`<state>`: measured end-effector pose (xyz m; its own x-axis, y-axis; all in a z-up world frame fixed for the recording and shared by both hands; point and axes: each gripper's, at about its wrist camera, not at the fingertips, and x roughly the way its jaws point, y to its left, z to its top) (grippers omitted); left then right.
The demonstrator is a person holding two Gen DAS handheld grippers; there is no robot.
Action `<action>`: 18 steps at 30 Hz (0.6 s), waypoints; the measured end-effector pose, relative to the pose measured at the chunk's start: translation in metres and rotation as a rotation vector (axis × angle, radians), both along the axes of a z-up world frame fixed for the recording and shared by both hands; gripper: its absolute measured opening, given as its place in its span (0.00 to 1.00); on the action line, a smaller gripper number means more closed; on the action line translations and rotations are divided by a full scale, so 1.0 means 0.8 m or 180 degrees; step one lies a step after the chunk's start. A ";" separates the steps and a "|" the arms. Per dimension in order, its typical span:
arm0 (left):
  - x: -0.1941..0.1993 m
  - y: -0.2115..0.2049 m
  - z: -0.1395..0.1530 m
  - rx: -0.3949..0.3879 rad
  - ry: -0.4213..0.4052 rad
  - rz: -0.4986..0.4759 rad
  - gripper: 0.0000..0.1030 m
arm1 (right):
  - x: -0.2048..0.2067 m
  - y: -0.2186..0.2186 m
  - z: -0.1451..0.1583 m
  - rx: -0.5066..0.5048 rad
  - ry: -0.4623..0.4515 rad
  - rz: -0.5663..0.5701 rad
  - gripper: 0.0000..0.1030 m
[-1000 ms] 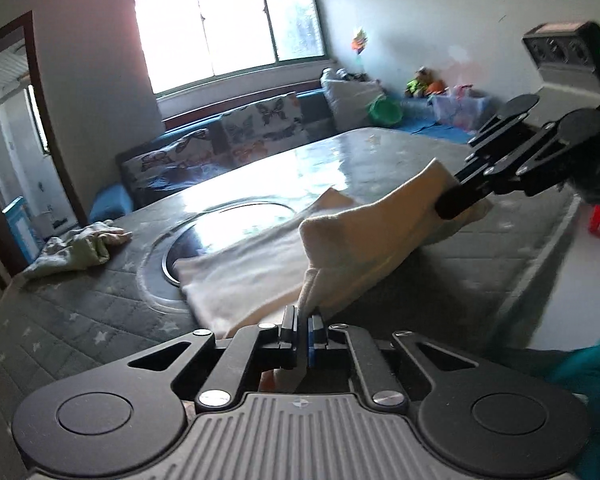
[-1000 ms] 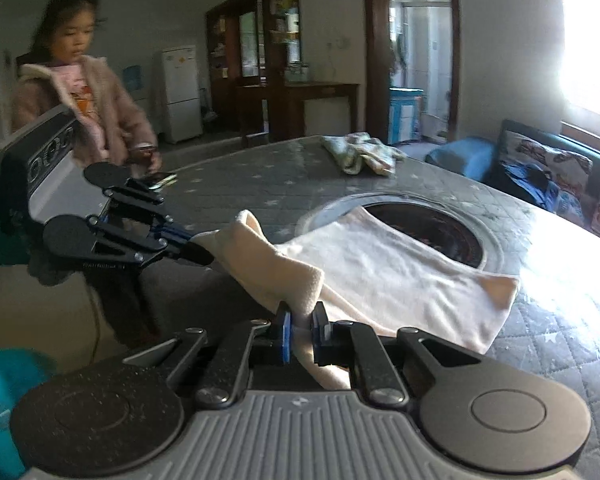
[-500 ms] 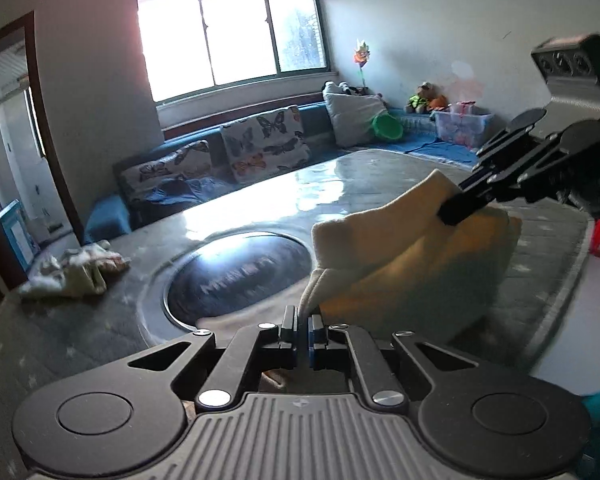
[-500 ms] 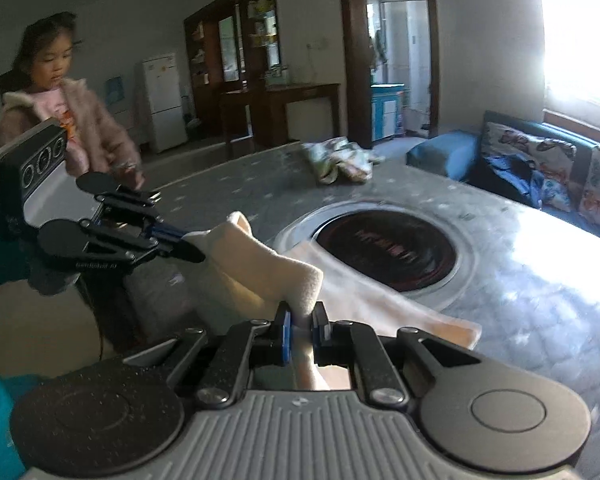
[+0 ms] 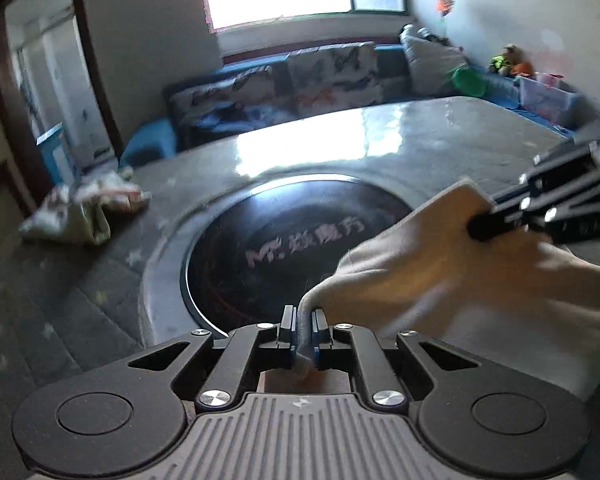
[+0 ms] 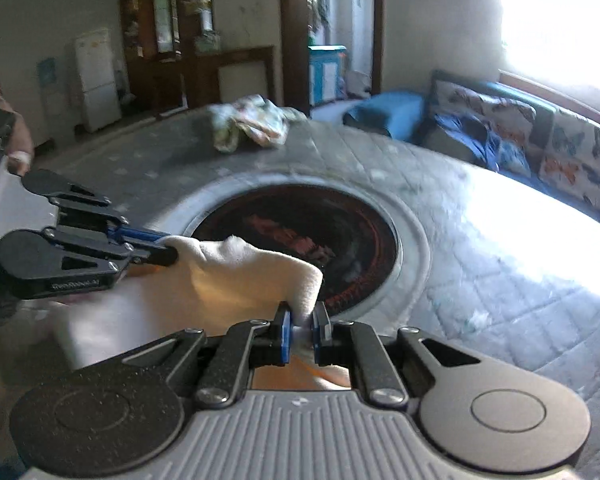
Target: Fold clothes
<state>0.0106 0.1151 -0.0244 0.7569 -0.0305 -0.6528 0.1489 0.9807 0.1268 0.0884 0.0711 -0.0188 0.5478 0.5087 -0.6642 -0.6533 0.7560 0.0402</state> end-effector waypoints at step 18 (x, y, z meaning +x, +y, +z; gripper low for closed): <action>0.002 0.041 0.011 0.0045 -0.0049 0.0477 0.28 | -0.043 -0.087 -0.003 0.0116 0.0095 -0.0391 0.20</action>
<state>0.0120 0.1482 -0.0158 0.7622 0.0928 -0.6406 -0.0012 0.9899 0.1418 0.0543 0.0011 -0.0212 0.5877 0.4631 -0.6634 -0.5541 0.8279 0.0870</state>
